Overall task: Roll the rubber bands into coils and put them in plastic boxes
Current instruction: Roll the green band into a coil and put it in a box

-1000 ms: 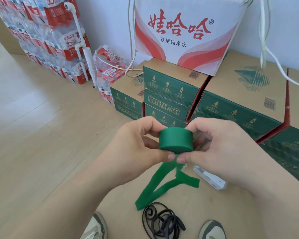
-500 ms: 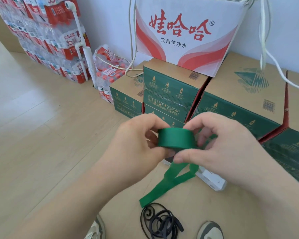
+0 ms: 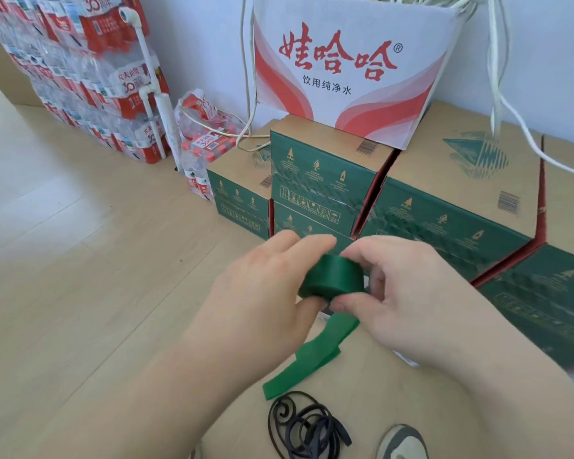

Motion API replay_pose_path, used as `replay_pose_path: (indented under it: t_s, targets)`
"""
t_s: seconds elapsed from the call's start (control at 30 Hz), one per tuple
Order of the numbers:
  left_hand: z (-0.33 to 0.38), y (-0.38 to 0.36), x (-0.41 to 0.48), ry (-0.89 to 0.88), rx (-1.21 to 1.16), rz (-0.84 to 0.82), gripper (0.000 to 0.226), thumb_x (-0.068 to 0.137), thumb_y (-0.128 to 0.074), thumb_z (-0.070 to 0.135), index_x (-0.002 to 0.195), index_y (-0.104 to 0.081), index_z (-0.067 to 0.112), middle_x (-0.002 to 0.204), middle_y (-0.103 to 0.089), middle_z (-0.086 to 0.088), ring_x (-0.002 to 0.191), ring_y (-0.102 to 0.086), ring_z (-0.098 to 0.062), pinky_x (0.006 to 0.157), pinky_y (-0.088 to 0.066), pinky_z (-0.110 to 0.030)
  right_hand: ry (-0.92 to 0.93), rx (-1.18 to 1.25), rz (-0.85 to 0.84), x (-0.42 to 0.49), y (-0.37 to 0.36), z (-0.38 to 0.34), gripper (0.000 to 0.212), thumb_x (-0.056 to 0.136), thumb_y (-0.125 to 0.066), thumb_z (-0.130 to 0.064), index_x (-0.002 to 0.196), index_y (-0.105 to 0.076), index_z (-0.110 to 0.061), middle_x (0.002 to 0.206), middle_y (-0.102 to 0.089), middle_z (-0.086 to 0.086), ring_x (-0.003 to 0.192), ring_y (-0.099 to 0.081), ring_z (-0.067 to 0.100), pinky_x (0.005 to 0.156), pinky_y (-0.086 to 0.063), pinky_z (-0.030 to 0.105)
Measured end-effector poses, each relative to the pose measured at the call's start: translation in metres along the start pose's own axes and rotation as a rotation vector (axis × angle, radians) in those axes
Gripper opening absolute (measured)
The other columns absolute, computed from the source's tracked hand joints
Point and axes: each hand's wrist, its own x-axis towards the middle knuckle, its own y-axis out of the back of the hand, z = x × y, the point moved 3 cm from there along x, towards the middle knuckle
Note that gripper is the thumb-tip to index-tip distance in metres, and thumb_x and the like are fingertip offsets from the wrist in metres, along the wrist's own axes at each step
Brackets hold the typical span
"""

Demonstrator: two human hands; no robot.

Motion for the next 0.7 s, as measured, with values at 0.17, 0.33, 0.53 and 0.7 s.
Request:
replay_pose_path:
  t_s: [0.17,0.33,0.53,0.7]
  targets:
    - [0.001,0.004,0.003,0.030,-0.018,-0.028,0.029,0.079,-0.076,0.026,0.103,-0.061,0.032,0.089,-0.060,0.012,0.078,-0.057,-0.012,0.069,-0.051,-0.039,0.008,-0.035,0.021,-0.001,-0.003,-0.005,0.036,0.066,-0.089,-0.048,0.087,-0.064,-0.033,0.076,-0.052,-0.014,0.067,-0.049,0.003,0.061,-0.037,0.025]
    - [-0.011,0.010,0.005,0.356,-0.449,-0.116,0.037,0.067,-0.093,0.022,0.093,-0.068,0.029,0.086,-0.073,0.012,0.062,-0.066,-0.009,0.063,-0.059,-0.033,-0.131,0.115,-0.154,0.000,0.002,0.007,0.049,0.067,-0.090,-0.043,0.102,-0.058,-0.055,0.089,-0.066,-0.026,0.076,-0.065,0.000,0.070,-0.052,0.024]
    - [-0.013,0.014,0.005,0.440,-0.831,-0.091,0.042,0.068,-0.093,0.007,0.099,-0.066,0.017,0.092,-0.077,0.002,0.069,-0.075,-0.015,0.069,-0.060,-0.032,-0.056,0.308,-0.064,0.002,0.005,0.009,0.031,0.087,-0.077,-0.019,0.104,-0.065,-0.041,0.097,-0.077,-0.012,0.075,-0.073,0.021,0.078,-0.061,0.050]
    - [-0.010,0.006,0.002,0.237,-0.285,-0.025,0.060,0.073,-0.089,0.029,0.124,-0.059,0.040,0.108,-0.064,0.021,0.073,-0.063,0.004,0.070,-0.045,-0.012,-0.129,0.095,-0.027,0.004,-0.004,0.011,0.025,0.080,-0.082,-0.025,0.094,-0.063,-0.034,0.079,-0.070,-0.009,0.063,-0.059,0.010,0.067,-0.055,0.037]
